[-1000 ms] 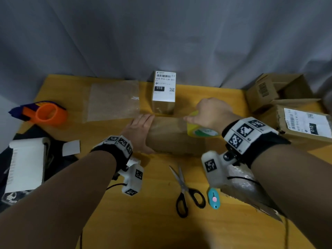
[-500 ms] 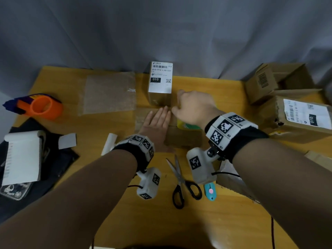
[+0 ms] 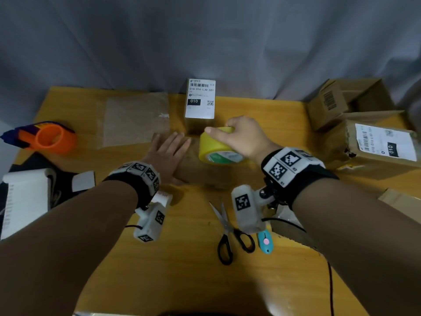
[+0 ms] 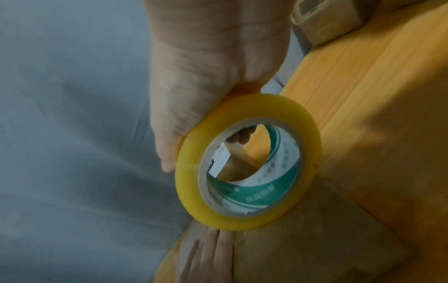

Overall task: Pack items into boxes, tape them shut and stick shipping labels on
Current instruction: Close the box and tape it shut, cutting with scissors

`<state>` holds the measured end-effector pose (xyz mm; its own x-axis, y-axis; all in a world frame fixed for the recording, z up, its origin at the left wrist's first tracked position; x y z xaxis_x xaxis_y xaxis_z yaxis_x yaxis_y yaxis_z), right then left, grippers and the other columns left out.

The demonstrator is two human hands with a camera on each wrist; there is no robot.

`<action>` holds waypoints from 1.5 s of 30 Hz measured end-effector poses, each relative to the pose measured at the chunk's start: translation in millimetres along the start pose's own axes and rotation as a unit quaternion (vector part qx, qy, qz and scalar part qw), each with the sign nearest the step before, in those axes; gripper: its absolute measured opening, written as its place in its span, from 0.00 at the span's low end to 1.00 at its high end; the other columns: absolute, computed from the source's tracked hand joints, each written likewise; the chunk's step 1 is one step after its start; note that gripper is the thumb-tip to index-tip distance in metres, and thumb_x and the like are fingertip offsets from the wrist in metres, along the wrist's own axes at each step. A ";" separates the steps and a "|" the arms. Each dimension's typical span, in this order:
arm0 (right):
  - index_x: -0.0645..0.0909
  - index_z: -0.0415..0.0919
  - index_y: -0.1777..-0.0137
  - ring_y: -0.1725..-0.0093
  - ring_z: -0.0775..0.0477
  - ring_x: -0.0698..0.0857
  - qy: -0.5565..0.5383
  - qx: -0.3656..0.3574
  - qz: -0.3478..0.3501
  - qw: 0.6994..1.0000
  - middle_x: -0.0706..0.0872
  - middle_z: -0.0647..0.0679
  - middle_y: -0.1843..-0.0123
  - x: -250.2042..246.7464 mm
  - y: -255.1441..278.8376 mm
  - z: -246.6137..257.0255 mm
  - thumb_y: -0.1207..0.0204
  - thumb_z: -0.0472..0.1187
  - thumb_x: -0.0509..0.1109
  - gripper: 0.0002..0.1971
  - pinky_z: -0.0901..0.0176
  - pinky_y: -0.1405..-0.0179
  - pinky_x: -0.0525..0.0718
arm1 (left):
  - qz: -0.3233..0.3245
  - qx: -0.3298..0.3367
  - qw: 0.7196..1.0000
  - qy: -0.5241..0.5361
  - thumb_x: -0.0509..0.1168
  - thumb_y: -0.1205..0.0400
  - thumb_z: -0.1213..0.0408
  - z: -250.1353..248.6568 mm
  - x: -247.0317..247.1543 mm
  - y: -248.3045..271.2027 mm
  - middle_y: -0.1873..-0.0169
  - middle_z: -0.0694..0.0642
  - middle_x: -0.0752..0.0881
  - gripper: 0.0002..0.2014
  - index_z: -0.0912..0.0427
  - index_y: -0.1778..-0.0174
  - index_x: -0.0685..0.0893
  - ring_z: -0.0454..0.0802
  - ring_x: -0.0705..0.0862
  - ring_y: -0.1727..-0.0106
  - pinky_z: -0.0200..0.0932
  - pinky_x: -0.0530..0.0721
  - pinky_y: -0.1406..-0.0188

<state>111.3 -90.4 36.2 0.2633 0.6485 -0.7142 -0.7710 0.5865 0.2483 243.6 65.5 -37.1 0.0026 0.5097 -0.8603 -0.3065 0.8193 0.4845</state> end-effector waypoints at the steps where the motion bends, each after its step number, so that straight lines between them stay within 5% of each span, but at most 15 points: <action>1: 0.84 0.40 0.48 0.44 0.45 0.83 0.007 -0.004 -0.002 1.000 0.85 0.48 0.54 3.1 -1.1 3.9 0.28 0.68 0.65 0.29 0.62 0.57 0.75 | 0.005 -0.009 1.000 -0.013 0.64 0.31 0.29 -0.9 -1.3 -0.6 0.18 0.61 0.36 0.62 0.60 0.18 0.32 0.57 0.37 0.16 0.63 0.37 0.21; 5: 0.84 0.40 0.49 0.49 0.45 0.83 0.058 -0.028 -0.012 0.998 0.79 0.54 0.65 6.2 -0.5 15.7 0.26 0.68 0.63 0.29 0.61 0.68 0.72 | 0.010 -0.045 0.998 0.049 0.65 0.34 0.28 -23.4 0.2 -5.7 0.19 0.63 0.32 0.67 0.66 0.20 0.30 0.57 0.34 0.17 0.55 0.36 0.20; 9: 0.83 0.37 0.41 0.43 0.43 0.83 0.097 -0.023 0.001 0.995 0.87 0.44 0.46 1.3 2.4 16.1 0.25 0.68 0.62 0.33 0.57 0.55 0.80 | -0.011 -0.046 0.993 0.112 0.66 0.37 0.26 -24.4 4.6 -7.1 0.19 0.60 0.31 0.69 0.64 0.20 0.30 0.55 0.32 0.17 0.53 0.34 0.20; 13: 0.82 0.39 0.40 0.44 0.42 0.82 0.169 0.022 0.027 0.985 0.85 0.45 0.43 -11.0 8.8 11.1 0.26 0.70 0.61 0.34 0.58 0.61 0.75 | -0.017 -0.037 0.991 0.124 0.68 0.37 0.28 -23.4 1.6 -5.3 0.19 0.59 0.31 0.69 0.64 0.20 0.30 0.54 0.33 0.17 0.52 0.34 0.20; 17: 0.75 0.40 0.64 0.62 0.46 0.81 0.243 0.088 0.056 0.964 0.81 0.47 0.62 -21.7 17.4 -8.1 0.26 0.69 0.63 0.28 0.60 0.75 0.69 | -0.025 -0.034 0.992 0.120 0.69 0.37 0.29 -24.1 2.5 -4.2 0.18 0.59 0.32 0.68 0.63 0.19 0.30 0.54 0.34 0.17 0.50 0.33 0.20; 19: 0.73 0.40 0.66 0.67 0.48 0.78 0.273 0.114 0.068 0.953 0.80 0.46 0.65 -19.8 19.5 -14.1 0.27 0.70 0.63 0.29 0.60 0.76 0.69 | -0.026 -0.031 0.993 0.111 0.69 0.36 0.29 -24.4 1.8 -3.1 0.18 0.59 0.32 0.68 0.62 0.19 0.31 0.54 0.34 0.17 0.51 0.34 0.20; 35: 0.71 0.39 0.67 0.65 0.47 0.82 0.321 0.163 0.123 0.925 0.80 0.45 0.66 14.1 4.9 -42.7 0.35 0.78 0.61 0.37 0.57 0.64 0.83 | 0.007 -0.033 0.998 0.055 0.68 0.34 0.29 -25.4 1.6 -8.1 0.20 0.64 0.29 0.66 0.55 0.20 0.27 0.59 0.33 0.18 0.55 0.36 0.19; 41: 0.78 0.39 0.50 0.51 0.42 0.85 0.340 0.170 0.136 0.915 0.80 0.43 0.57 17.8 1.9 -41.6 0.32 0.77 0.60 0.37 0.50 0.50 0.85 | -0.006 0.059 0.998 0.001 0.57 0.26 0.29 -75.2 -3.2 -9.0 0.20 0.67 0.30 0.53 0.49 0.19 0.30 0.62 0.35 0.17 0.60 0.38 0.20; 45: 0.72 0.37 0.64 0.61 0.45 0.83 0.341 0.174 0.135 0.914 0.78 0.45 0.66 19.8 4.0 -41.9 0.33 0.78 0.59 0.38 0.52 0.55 0.86 | -0.005 0.038 0.997 0.063 0.55 0.25 0.30 -43.4 4.2 0.6 0.19 0.62 0.30 0.50 0.48 0.18 0.33 0.57 0.35 0.17 0.56 0.38 0.20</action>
<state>89.1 -95.6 -4.3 -0.4226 0.4091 -0.8087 -0.4930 0.6451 0.5839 202.2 56.8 -47.3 -0.1153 0.4684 -0.8760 -0.2346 0.8441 0.4822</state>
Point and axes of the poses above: each hand's wrist, its own y-axis away from the middle knuckle, its own x-axis out of the palm, z = x × y, the point moved 2 cm from there along -y, towards the middle knuckle
